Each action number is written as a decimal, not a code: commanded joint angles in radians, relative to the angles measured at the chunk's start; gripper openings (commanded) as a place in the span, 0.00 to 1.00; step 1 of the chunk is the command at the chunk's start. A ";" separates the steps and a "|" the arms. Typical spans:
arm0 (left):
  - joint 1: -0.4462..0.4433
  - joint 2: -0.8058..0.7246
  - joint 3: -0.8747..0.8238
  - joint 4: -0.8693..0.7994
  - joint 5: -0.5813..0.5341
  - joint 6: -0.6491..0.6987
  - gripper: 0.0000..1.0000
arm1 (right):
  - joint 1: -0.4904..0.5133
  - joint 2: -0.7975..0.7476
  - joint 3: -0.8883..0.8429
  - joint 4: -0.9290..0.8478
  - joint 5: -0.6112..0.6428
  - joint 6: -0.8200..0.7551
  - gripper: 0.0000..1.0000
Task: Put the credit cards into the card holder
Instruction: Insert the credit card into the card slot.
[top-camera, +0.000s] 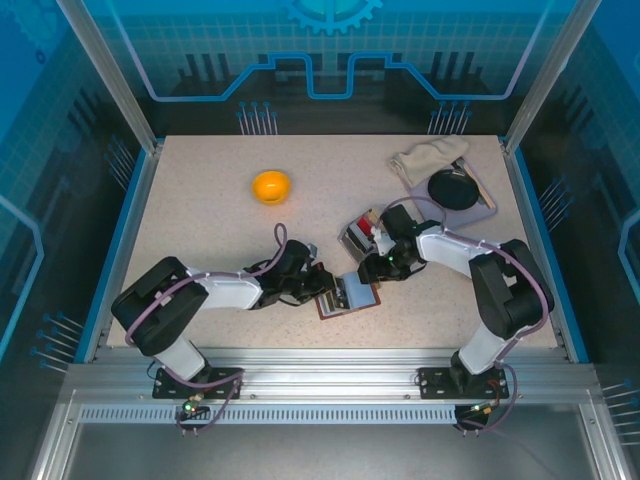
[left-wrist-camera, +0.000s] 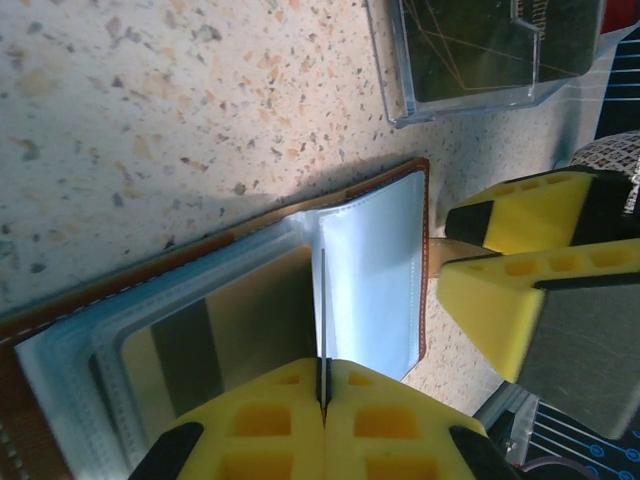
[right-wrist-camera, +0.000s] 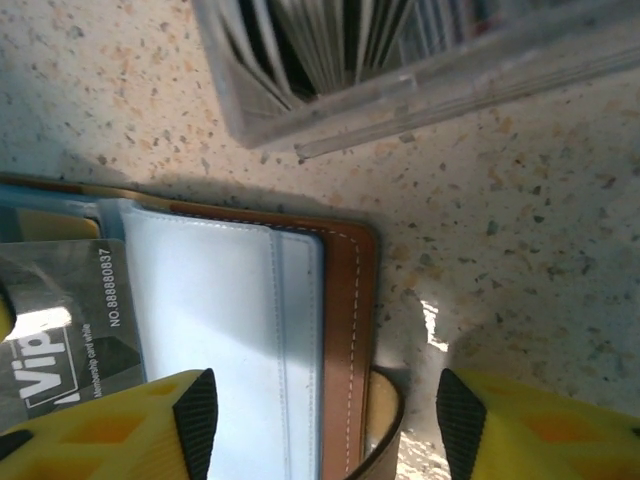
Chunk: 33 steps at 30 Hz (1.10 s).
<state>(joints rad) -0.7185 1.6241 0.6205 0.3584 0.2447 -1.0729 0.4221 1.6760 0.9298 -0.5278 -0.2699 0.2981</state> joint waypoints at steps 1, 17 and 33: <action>-0.010 0.032 0.006 0.088 -0.012 -0.026 0.04 | -0.014 0.022 -0.020 0.021 0.001 0.013 0.53; -0.014 0.124 0.001 0.220 0.017 -0.060 0.05 | -0.031 0.047 -0.045 0.049 -0.023 0.032 0.14; -0.017 0.155 0.079 0.107 -0.021 -0.042 0.23 | -0.034 0.045 -0.074 0.042 -0.015 0.042 0.16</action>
<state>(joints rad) -0.7254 1.7798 0.6804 0.5301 0.2535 -1.1259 0.4038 1.6955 0.8890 -0.4320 -0.2855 0.3111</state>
